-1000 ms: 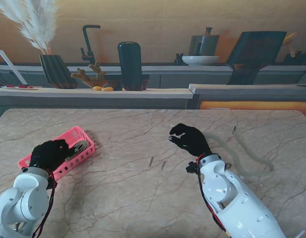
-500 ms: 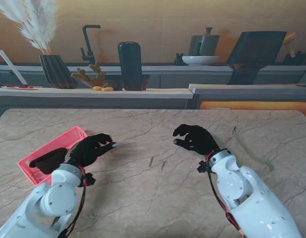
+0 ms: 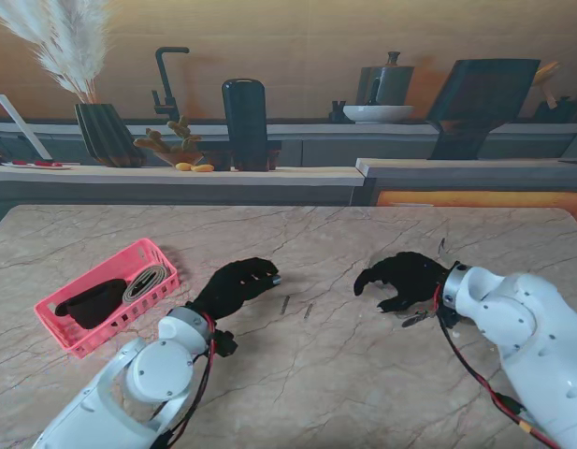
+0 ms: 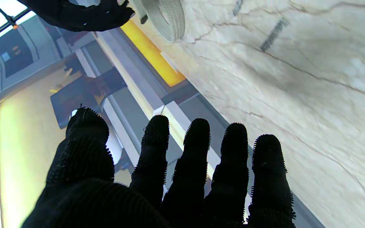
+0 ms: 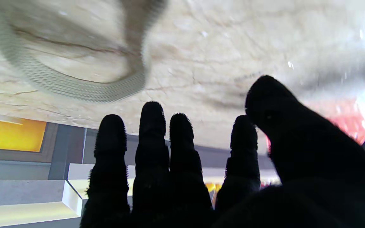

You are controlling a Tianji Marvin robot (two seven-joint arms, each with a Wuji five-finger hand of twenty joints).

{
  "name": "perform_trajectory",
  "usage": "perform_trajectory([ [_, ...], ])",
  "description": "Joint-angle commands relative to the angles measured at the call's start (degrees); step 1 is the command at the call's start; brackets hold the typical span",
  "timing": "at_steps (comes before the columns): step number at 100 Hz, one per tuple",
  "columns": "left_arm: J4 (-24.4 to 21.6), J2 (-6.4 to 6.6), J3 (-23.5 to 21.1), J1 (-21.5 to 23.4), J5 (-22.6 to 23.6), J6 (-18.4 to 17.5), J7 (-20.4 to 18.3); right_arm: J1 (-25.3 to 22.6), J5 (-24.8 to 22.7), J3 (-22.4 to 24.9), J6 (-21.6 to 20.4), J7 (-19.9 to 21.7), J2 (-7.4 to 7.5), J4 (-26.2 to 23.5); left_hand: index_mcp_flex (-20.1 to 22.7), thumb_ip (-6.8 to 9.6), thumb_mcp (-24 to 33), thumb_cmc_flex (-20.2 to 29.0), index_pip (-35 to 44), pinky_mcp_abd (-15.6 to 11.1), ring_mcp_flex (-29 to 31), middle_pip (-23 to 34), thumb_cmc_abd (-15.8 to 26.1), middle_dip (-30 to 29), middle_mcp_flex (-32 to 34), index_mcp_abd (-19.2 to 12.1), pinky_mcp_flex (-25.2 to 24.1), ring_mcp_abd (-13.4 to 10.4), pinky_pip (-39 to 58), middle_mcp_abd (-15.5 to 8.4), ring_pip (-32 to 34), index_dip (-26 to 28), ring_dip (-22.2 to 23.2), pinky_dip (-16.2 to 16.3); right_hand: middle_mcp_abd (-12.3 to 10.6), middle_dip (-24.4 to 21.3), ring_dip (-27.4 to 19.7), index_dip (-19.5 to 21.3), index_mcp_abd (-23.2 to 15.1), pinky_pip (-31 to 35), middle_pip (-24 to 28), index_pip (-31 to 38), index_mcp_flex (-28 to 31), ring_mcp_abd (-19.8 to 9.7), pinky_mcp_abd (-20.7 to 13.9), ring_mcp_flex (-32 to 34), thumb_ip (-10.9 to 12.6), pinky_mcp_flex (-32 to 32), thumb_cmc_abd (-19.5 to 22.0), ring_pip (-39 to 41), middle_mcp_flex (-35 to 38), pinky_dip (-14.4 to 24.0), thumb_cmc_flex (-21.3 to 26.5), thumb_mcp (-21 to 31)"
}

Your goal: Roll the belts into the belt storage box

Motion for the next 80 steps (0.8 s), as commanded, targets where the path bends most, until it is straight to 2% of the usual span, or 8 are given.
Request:
perform_trajectory([
  [1, 0.8, -1.21, 0.8, -0.2, -0.6, 0.2, 0.1, 0.6, -1.1, 0.4, -0.9, 1.2, 1.17, -0.2, -0.3, 1.23, -0.9, -0.6, -2.0, -0.6, -1.1, -1.4, 0.6, -0.4, -0.9, -1.3, -0.6, -1.3, -0.2, 0.1, -0.4, -0.4, -0.5, -0.5, -1.3, -0.9, -1.0, 0.2, -2.0, -1.8, -1.2, -0.5, -3.0, -0.9, -1.4, -1.5, 2.4, -0.8, -2.8, -1.4, -2.2, 1.1, 1.8, 2.1],
  [9, 1.7, -1.66, 1.5, -0.7, -1.8, 0.4, 0.9, 0.6, -3.8, 0.8, -2.8, 3.0, 1.71, -0.8, 0.0, 1.22, -0.9, -0.6, -1.9, -0.1, -0.9, -1.4, 0.7, -0.4, -0.6, -1.3, -0.5, -1.3, -0.1, 0.4, -0.4, -0.4, -0.5, -0.5, -1.4, -1.1, -1.5, 0.0, -2.5, -2.4, -1.9, -0.8, -4.5, -0.9, -1.5, -2.2, 2.4, -1.2, -3.6, -2.2, -3.6, 1.1, 1.3, 2.5],
  [17, 2.1, -1.75, 1.7, -1.1, -2.7, 0.6, 0.8, 0.2, -7.0, 1.3, -4.4, 2.6, 1.91, -0.9, 0.1, 1.22, -0.9, -0.5, -2.1, 0.0, -0.8, -1.5, 0.9, -0.4, -0.4, -1.2, -0.6, -1.3, -0.1, 0.3, -0.3, -0.5, -0.5, -0.5, -1.3, -1.1, -1.5, -0.2, -2.5, -2.4, -1.9, -0.8, -5.3, -0.9, -1.4, -1.8, 2.1, -1.0, -4.7, -2.1, -3.9, 1.2, -0.3, 2.2],
  [41, 2.1, -1.41, 0.9, -0.8, -2.8, 0.6, -0.5, 0.1, -17.6, 0.9, -6.1, -5.9, 1.89, 1.9, 0.8, 1.20, -1.0, -0.8, -2.0, 0.6, -0.1, -1.3, 1.4, -0.1, 0.7, -1.5, -0.3, -1.3, 0.0, 0.2, -0.2, -0.3, -0.4, -0.5, -1.5, 1.3, 1.6, -0.8, -3.0, -1.0, 2.9, 0.6, -8.1, -1.2, -1.8, 1.6, 0.8, 0.9, -7.4, 2.5, -2.0, 2.3, -3.3, 4.6],
  [52, 2.0, -1.43, 0.6, -0.6, -2.7, 0.7, -0.2, 1.1, -19.8, -0.3, -6.6, -7.0, 2.19, 3.5, 1.3, 1.18, -1.0, -0.8, -1.9, 1.1, 0.4, -1.3, 1.5, 0.0, 1.3, -1.5, -0.1, -1.2, 0.1, 0.3, -0.1, -0.3, -0.3, -0.4, -1.8, 2.2, 2.6, -1.3, -3.1, -0.8, 4.7, 0.3, -10.8, -1.4, -2.1, 1.6, 0.4, 0.9, -8.0, 3.9, -2.8, 2.4, -3.8, 4.0],
  [71, 1.9, -1.43, 0.3, -0.6, -3.0, 1.1, -0.4, 2.3, -21.6, -1.7, -7.8, -6.0, 2.70, 4.8, 1.6, 1.17, -1.0, -0.8, -2.0, 1.2, 0.6, -1.3, 1.8, 0.2, 1.7, -1.4, -0.1, -1.2, 0.1, 0.3, 0.0, -0.2, -0.2, -0.4, -2.6, 3.3, 3.7, -1.9, -3.8, -0.7, 6.6, -0.4, -15.9, -2.0, -2.6, 1.0, 0.9, 0.7, -8.1, 5.7, -4.9, 2.5, -2.9, 4.4],
  [80, 1.9, -1.41, 0.2, -0.7, -3.4, 1.2, -0.8, 2.7, -23.7, -2.5, -8.0, -8.2, 2.88, 5.7, 1.9, 1.17, -1.1, -0.8, -1.9, 1.3, 0.6, -1.3, 1.9, 0.3, 1.8, -1.4, -0.2, -1.1, 0.0, 0.3, 0.0, -0.1, -0.2, -0.4, -2.8, 4.0, 4.2, -2.0, -3.9, -0.3, 8.0, -0.1, -17.6, -2.2, -3.0, 1.3, 0.9, 1.3, -8.3, 6.8, -5.3, 2.6, -2.8, 5.2],
])
